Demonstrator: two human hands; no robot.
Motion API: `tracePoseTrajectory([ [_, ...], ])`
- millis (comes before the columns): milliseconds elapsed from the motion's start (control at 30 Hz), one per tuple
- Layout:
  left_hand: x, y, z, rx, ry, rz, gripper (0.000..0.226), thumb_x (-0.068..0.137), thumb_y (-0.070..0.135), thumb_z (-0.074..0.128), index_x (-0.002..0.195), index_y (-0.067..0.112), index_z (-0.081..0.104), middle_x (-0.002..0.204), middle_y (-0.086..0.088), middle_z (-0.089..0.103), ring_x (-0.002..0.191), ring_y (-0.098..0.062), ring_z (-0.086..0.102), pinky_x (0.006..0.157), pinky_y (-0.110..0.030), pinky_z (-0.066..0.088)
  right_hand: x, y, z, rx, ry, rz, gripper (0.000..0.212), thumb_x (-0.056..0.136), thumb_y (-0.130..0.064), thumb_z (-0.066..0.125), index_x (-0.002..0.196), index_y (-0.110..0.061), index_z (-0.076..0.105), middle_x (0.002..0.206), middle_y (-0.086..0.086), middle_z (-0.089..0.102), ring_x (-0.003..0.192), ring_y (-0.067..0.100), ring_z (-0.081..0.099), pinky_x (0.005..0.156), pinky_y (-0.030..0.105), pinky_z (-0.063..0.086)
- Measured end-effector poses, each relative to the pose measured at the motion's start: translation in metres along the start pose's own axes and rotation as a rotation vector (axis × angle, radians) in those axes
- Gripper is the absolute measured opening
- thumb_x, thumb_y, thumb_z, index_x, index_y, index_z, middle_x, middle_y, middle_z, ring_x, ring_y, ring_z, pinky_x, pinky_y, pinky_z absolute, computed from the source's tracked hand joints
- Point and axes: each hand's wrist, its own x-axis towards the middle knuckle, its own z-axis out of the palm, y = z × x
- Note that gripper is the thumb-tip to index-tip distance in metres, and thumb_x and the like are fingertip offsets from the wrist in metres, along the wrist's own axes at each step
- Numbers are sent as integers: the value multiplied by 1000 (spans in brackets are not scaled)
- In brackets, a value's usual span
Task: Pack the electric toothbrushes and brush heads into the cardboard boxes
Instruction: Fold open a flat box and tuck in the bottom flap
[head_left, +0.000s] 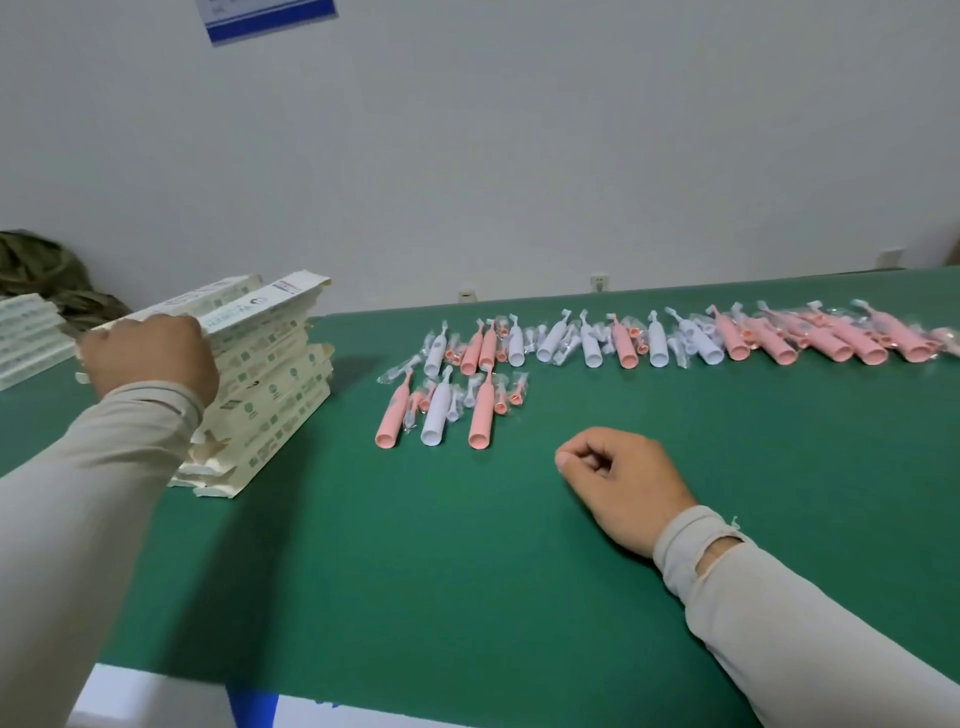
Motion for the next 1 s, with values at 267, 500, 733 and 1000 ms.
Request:
tracePoseTrajectory([
  [267,-60,67,-53,-870,327,294,15,96,29,54,87,17,57,80,3,51,61,-24,46,61,-31,37,6,-10,-1,374,93,16,12,90,-31,71,102,-29,69,83,-11,72,72,1,64,67,16,50],
  [500,-180,206,-82,-1571,-535,572,10,91,22,69,90,15,62,87,5,72,80,1,66,73,-21,51,8,-20,-15,707,99,222,64,81,-53,62,131,-14,52,106,3,76,96,19,73,77,34,54],
  [733,-195,230,-61,-1970,-757,444,26,91,24,70,115,14,64,110,2,70,107,-12,66,91,-31,56,15,-12,-38,671,206,262,36,83,-25,75,116,-14,64,98,2,73,81,16,70,66,31,54],
  [1000,-175,215,-47,-2612,-1348,-51,57,85,41,68,127,6,57,113,-19,71,110,-36,67,94,-51,54,-5,-35,-25,1191,-543,455,50,91,-48,60,128,-15,65,106,8,73,79,22,72,58,31,57],
])
